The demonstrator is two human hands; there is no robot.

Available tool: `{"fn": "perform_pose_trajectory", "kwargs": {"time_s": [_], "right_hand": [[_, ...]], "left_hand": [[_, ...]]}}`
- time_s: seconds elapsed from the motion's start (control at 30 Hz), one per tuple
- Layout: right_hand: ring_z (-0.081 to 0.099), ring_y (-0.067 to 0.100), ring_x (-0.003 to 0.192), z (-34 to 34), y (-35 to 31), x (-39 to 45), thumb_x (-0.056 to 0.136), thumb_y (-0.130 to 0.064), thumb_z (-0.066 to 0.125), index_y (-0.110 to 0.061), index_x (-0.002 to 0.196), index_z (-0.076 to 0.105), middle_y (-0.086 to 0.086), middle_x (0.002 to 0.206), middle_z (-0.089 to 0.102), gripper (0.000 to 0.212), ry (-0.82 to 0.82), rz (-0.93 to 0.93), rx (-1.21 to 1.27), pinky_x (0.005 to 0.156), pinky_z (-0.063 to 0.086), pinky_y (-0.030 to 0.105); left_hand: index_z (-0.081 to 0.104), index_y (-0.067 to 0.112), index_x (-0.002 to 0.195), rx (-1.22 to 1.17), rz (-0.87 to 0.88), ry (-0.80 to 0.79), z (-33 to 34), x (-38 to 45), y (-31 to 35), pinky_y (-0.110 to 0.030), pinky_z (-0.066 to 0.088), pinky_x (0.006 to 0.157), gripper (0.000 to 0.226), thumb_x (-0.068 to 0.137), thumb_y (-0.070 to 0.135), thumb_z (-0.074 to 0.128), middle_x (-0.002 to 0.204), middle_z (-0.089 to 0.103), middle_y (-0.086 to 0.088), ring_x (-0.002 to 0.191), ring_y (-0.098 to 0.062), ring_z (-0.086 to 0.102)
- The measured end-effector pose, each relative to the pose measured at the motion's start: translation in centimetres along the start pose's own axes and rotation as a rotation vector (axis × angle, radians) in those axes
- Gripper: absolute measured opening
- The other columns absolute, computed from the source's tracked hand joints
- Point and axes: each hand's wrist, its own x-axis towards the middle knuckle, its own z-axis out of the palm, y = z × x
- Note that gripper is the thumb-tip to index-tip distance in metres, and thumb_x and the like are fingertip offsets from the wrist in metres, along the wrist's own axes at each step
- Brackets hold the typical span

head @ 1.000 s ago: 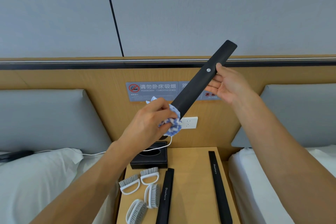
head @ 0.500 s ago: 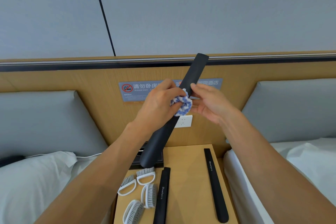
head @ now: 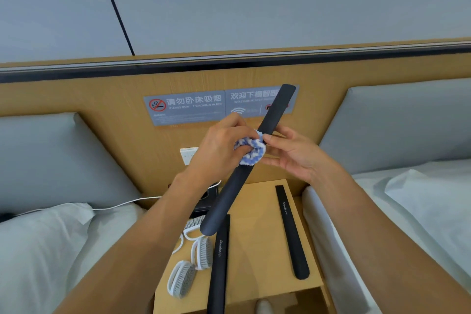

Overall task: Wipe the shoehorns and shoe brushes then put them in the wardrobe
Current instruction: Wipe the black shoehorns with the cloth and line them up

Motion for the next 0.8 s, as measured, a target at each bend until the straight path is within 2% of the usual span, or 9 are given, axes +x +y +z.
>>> {"fn": "perform_pose_trajectory", "kwargs": {"time_s": [0.13,0.23,0.33,0.43,0.53,0.6,0.67,0.73,0.8], "right_hand": [[0.073,0.026,0.101,-1.8,1.0,-0.9,0.088,-0.006,0.068,-0.012,0.123,0.058,0.009,0.108,0.074,0.037,0.057,0.018,0.012,0.073,0.061,0.04],[0.073,0.026,0.102,-3.2,2.1,-1.5,0.078,-0.014,0.077,-0.013,0.12,0.059,0.009,0.107,0.074,0.046,0.116,0.03,-0.016,0.078,0.061,0.042],[0.072,0.026,0.101,-4.6,3.8,-1.7,0.076,-0.02,0.084,-0.018,0.114,0.063,0.009,0.11,0.073,0.044,0.281,0.051,-0.148,0.085,0.06,0.045],[0.072,0.021,0.092,-5.9,6.1,-1.1,0.078,-0.025,0.084,-0.02,0.107,0.065,0.006,0.101,0.072,0.035,0.492,0.061,-0.278,0.08,0.062,0.045],[0.072,0.019,0.086,-6.9,9.0,0.3,0.076,-0.023,0.086,-0.021,0.1,0.063,0.006,0.096,0.072,0.033,0.596,0.074,-0.351,0.07,0.063,0.039],[0.071,0.018,0.088,-7.8,11.0,1.2,0.074,-0.027,0.087,-0.027,0.095,0.06,0.003,0.097,0.072,0.034,0.632,0.094,-0.464,0.069,0.063,0.037],[0.07,0.019,0.091,-8.9,13.1,2.1,0.074,-0.034,0.087,-0.028,0.095,0.058,0.001,0.099,0.071,0.036,0.655,0.134,-0.607,0.076,0.062,0.042],[0.067,0.021,0.093,-10.1,15.2,2.7,0.075,-0.039,0.085,-0.025,0.098,0.057,0.0,0.098,0.068,0.038,0.661,0.184,-0.768,0.079,0.061,0.046],[0.065,0.022,0.09,-11.2,17.3,3.3,0.079,-0.042,0.081,-0.022,0.099,0.055,-0.003,0.09,0.062,0.038,0.644,0.227,-0.922,0.071,0.059,0.041]], "left_hand": [[0.074,0.006,0.097,-0.006,-0.03,-0.009,1.4,-0.2,-0.2,-0.014,0.037,0.068,0.021,0.078,-0.004,0.073,0.094,0.059,-0.009,0.08,-0.016,0.054],[0.073,0.007,0.099,-0.013,-0.065,-0.014,2.3,-0.6,-0.5,-0.019,0.042,0.073,0.021,0.08,-0.001,0.072,0.098,0.059,-0.007,0.086,-0.018,0.057],[0.072,0.011,0.101,-0.018,-0.111,-0.008,3.4,-1.3,-0.8,-0.024,0.048,0.074,0.02,0.083,0.003,0.072,0.1,0.06,-0.005,0.088,-0.016,0.059],[0.073,0.012,0.099,-0.03,-0.154,0.001,4.7,-2.0,-1.1,-0.023,0.05,0.073,0.02,0.082,0.004,0.073,0.099,0.061,-0.004,0.086,-0.015,0.06],[0.074,0.011,0.097,-0.051,-0.191,-0.009,6.3,-3.0,-1.4,-0.011,0.043,0.072,0.019,0.08,0.003,0.074,0.096,0.061,-0.005,0.083,-0.014,0.06],[0.074,0.01,0.097,-0.064,-0.226,-0.031,7.7,-3.9,-1.6,-0.016,0.048,0.075,0.019,0.079,0.004,0.074,0.097,0.062,-0.007,0.085,-0.016,0.062],[0.074,0.009,0.097,-0.083,-0.27,-0.06,9.1,-5.1,-2.1,-0.026,0.053,0.076,0.019,0.079,0.002,0.074,0.099,0.063,-0.007,0.089,-0.018,0.064],[0.073,0.008,0.097,-0.097,-0.316,-0.076,10.6,-6.5,-2.8,-0.021,0.05,0.076,0.019,0.079,0.001,0.074,0.099,0.063,-0.006,0.088,-0.018,0.064],[0.074,0.008,0.096,-0.119,-0.377,-0.083,11.8,-7.7,-3.5,-0.013,0.044,0.075,0.019,0.079,0.0,0.073,0.098,0.063,-0.006,0.085,-0.017,0.064]]}}
